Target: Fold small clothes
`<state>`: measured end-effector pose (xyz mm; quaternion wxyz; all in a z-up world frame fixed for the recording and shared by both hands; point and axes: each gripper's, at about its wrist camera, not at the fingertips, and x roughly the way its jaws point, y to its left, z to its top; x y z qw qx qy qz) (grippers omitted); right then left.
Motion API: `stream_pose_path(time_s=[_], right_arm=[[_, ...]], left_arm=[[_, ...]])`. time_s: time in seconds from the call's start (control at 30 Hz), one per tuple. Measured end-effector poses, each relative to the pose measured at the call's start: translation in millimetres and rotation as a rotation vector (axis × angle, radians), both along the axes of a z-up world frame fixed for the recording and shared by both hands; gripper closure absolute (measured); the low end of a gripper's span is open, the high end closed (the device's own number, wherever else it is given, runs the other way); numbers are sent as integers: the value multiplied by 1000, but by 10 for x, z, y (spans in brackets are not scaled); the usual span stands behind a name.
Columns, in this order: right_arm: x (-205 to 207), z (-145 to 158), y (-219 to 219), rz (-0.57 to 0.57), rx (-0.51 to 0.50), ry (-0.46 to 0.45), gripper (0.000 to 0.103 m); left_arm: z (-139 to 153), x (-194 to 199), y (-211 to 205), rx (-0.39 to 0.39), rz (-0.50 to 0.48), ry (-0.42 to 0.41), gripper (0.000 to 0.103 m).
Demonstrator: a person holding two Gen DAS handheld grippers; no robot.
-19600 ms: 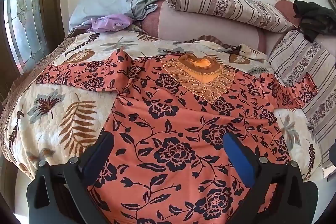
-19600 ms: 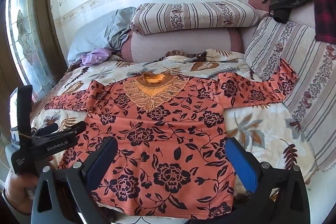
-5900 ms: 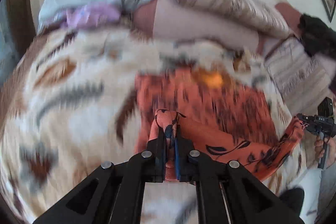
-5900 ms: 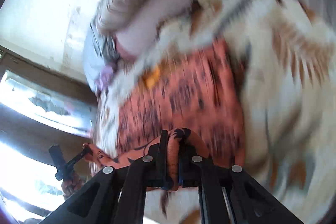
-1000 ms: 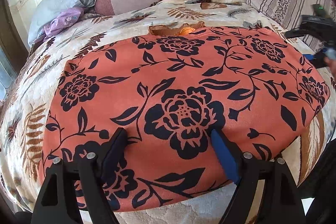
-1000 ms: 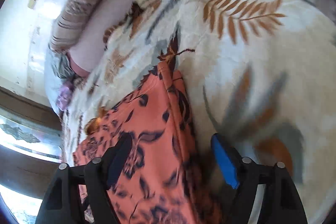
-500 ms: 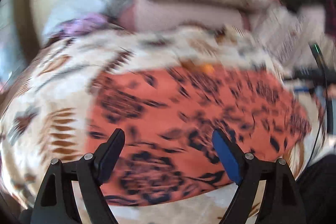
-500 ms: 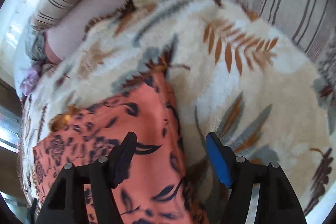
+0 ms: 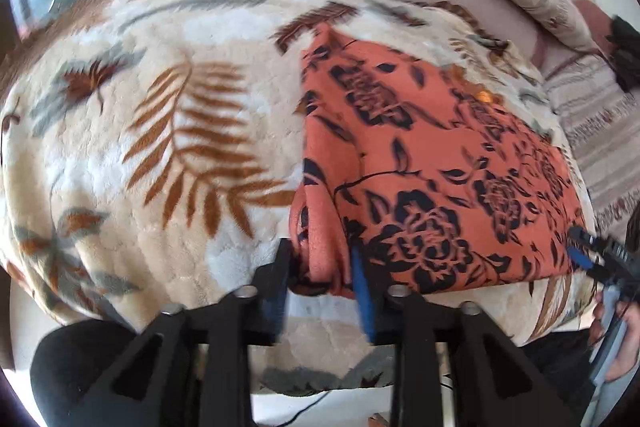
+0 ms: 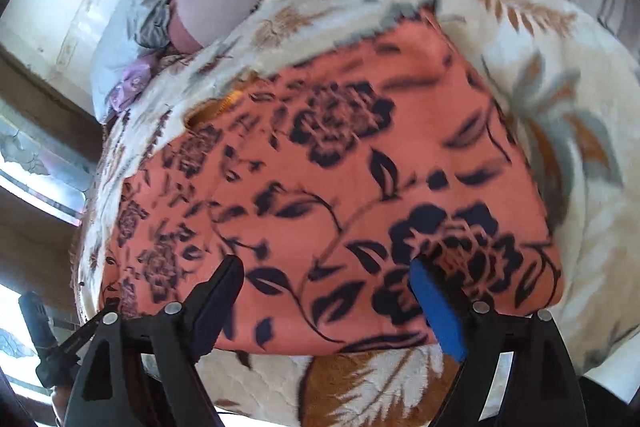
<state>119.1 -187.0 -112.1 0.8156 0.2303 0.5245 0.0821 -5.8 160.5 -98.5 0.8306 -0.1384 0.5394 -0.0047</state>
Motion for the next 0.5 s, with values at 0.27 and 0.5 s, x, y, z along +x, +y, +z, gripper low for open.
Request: stream_pose_path(time_s=[0.27,0.5], right_arm=[[25,-41,-39,23,37,-8,15],[-16,-46,-152,-3,113,-18,15]], left_arm=[[437,285,208,-26,32,-109,34],[354,1215,130,-57,-26,-165,33]])
